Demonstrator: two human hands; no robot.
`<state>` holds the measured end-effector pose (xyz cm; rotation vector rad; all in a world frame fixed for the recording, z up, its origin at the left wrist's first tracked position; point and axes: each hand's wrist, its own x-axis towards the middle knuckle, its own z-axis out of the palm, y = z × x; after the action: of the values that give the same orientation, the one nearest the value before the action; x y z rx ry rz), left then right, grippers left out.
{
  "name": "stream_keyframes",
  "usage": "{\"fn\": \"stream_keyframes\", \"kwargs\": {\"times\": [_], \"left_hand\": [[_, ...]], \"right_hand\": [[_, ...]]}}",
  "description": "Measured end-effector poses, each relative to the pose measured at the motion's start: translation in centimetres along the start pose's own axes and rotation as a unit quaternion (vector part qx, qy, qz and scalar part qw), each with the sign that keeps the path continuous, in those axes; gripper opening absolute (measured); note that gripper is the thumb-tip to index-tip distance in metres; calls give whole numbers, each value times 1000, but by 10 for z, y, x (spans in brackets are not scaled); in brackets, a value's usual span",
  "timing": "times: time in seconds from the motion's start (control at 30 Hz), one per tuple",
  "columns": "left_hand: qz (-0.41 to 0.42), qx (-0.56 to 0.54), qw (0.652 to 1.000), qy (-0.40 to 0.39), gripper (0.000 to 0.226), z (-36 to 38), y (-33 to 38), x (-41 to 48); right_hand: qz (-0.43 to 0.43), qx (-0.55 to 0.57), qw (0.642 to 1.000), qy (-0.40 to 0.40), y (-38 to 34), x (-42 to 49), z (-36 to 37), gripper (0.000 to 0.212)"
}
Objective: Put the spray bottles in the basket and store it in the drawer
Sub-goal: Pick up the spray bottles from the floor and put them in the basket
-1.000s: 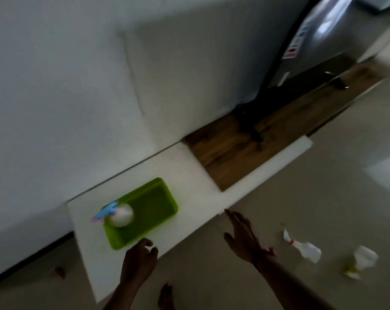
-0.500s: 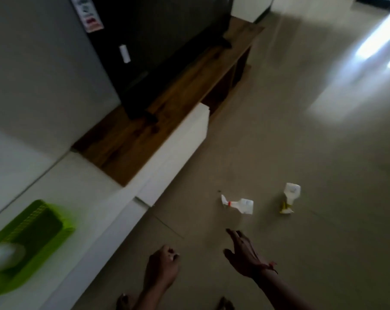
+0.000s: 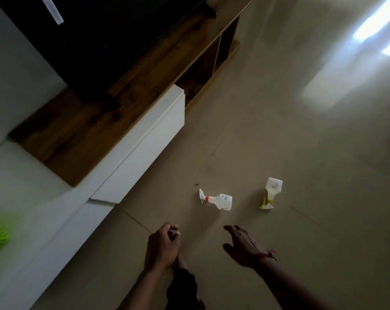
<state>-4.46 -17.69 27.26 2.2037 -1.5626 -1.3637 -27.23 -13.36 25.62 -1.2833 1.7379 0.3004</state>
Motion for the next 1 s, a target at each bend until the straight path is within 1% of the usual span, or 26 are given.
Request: {"fn": "stream_keyframes", "kwargs": {"times": [0.13, 0.23, 0.33, 0.43, 0.57, 0.67, 0.8, 1.0], "left_hand": [[-8, 7, 1000, -5, 14, 13, 15, 58], [3, 21, 1000, -13, 17, 32, 25, 105], [11, 30, 999, -10, 16, 57, 30, 157], [19, 31, 999, -13, 15, 89, 26, 204], [20, 39, 999, -7, 16, 134, -1, 256], [3, 40, 999, -16, 17, 169, -32, 286], [-14, 37, 999, -7, 16, 203, -73, 316], [-27, 38, 999, 9, 14, 225, -115, 332]], "right_hand": [[-9, 3, 1000, 1, -8, 56, -26, 51], [-14, -15, 1000, 9, -3, 104, -38, 47], [-8, -7, 1000, 22, 10, 155, -40, 44], [0, -12, 1000, 21, 32, 213, -26, 41], [-29, -60, 998, 16, 62, 292, 8, 39], [-24, -149, 988, 20, 84, 347, 40, 42], [-9, -258, 966, -11, 108, 414, 76, 41], [-15, -305, 952, 0, 125, 466, 108, 35]]}}
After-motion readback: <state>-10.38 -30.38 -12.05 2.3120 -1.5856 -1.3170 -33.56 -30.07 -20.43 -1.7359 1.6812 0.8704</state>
